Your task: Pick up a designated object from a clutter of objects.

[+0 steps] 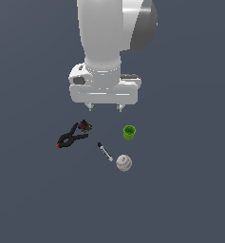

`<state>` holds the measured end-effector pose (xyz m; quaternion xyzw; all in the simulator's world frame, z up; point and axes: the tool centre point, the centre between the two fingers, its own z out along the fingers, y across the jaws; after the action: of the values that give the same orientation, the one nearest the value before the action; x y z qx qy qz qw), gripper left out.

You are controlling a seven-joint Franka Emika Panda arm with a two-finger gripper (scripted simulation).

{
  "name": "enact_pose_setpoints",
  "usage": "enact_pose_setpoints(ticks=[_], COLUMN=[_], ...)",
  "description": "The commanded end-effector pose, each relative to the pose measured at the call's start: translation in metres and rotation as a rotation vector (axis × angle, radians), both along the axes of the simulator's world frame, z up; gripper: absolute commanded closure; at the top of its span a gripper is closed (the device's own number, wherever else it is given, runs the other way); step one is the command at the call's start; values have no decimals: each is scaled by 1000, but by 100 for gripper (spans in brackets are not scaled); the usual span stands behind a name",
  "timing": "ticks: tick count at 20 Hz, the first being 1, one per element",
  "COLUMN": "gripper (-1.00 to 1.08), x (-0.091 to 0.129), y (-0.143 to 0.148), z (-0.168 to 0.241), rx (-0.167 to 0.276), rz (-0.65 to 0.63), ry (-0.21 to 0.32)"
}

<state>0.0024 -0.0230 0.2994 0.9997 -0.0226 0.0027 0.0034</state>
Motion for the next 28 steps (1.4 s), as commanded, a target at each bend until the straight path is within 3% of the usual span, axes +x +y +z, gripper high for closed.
enact_pose_setpoints(ticks=[1,9,18,28], gripper=[-92,-92,-92,-92], x=[2,3,-26,-54], y=[-13,-79,-162,-204], z=[-16,-93,-183,-228], rx=[8,35,30,10], rz=[-51,-309,-630,-797], ry=[1,3,3,2])
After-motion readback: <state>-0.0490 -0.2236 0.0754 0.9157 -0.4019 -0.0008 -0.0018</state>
